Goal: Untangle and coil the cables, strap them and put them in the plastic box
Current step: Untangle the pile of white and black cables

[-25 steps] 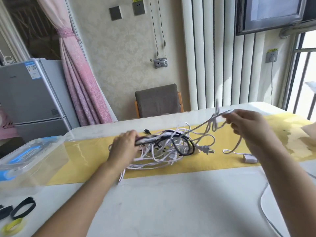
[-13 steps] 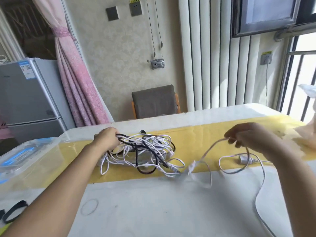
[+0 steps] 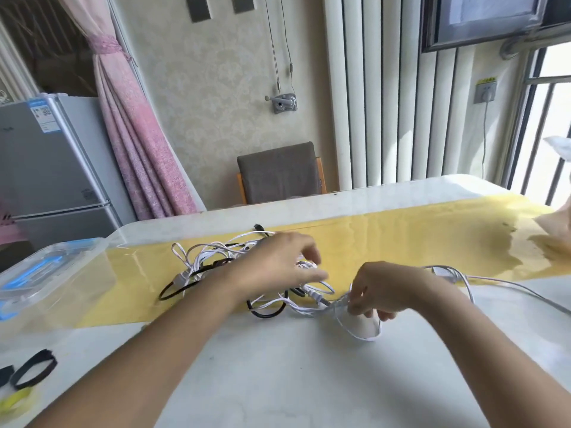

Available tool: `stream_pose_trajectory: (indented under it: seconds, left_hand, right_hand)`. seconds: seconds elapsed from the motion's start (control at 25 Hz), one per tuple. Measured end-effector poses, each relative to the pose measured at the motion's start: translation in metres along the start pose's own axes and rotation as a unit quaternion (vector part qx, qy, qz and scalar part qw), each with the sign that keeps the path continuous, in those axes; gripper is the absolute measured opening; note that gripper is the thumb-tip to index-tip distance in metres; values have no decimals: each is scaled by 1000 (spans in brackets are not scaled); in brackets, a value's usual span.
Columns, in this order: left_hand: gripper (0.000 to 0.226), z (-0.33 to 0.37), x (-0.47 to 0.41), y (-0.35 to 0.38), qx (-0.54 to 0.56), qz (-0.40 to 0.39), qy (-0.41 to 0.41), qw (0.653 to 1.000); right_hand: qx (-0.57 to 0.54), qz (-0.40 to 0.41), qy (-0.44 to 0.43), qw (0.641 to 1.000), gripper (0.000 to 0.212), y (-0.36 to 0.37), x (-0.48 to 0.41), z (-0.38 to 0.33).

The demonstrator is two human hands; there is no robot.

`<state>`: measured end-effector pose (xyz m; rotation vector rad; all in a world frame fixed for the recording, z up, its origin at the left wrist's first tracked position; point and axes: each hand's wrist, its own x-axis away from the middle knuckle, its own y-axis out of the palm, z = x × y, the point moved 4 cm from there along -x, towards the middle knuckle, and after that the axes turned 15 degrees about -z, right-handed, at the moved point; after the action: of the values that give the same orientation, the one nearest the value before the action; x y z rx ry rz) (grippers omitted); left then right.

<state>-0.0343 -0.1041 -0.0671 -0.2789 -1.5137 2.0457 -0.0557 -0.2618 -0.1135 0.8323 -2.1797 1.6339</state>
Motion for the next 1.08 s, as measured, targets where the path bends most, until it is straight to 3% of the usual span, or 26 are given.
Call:
stream_pose_trajectory:
  seconds: [0.12, 0.24, 0.4, 0.48, 0.56, 0.6, 0.68, 0.76, 0.84, 0.92, 1.0, 1.08]
  left_hand:
    - [28, 14, -19, 52, -85, -67, 40, 993]
    - [31, 2, -38, 52, -187, -18, -4, 982]
    - [45, -38, -48, -15, -134, 95, -82, 983]
    - [53, -67, -41, -42, -61, 123, -117, 984]
    - [46, -90, -30, -54, -23, 180, -144, 973]
    - [37, -96, -24, -54, -16, 218, -149, 965]
    - [18, -94, -19, -49, 4, 264, -130, 956]
    - [20, -82, -19, -37, 73, 231, -77, 967]
    - [30, -69, -19, -22, 108, 177, -46, 977]
    - [31, -61, -20, -9, 121, 166, -46, 978]
    - [26, -59, -21, 4, 161, 173, -46, 971]
    - [13, -59, -22, 14, 204, 183, -47, 961]
  right_hand:
    - [30, 72, -1, 997, 17, 1, -14, -13]
    - [-95, 195, -72, 973, 21, -24, 3, -4]
    - [-299, 398, -178, 849, 25, -56, 43, 26]
    - [-384, 482, -176, 767, 25, -64, 60, 50]
    - [-447, 528, -158, 705, 25, -68, 68, 70]
    - [-445, 542, -132, 701, 25, -68, 67, 77]
    - [-368, 552, -36, 747, 23, -66, 59, 88]
    - [-245, 506, 66, 824, 21, -63, 47, 93]
    - [-150, 447, 101, 876, 29, -57, 35, 87]
    - [-124, 459, 16, 880, 42, -52, 27, 62]
    - [-118, 485, -139, 855, 38, -47, 28, 16]
    - [-104, 417, -252, 867, 28, -32, 24, -23]
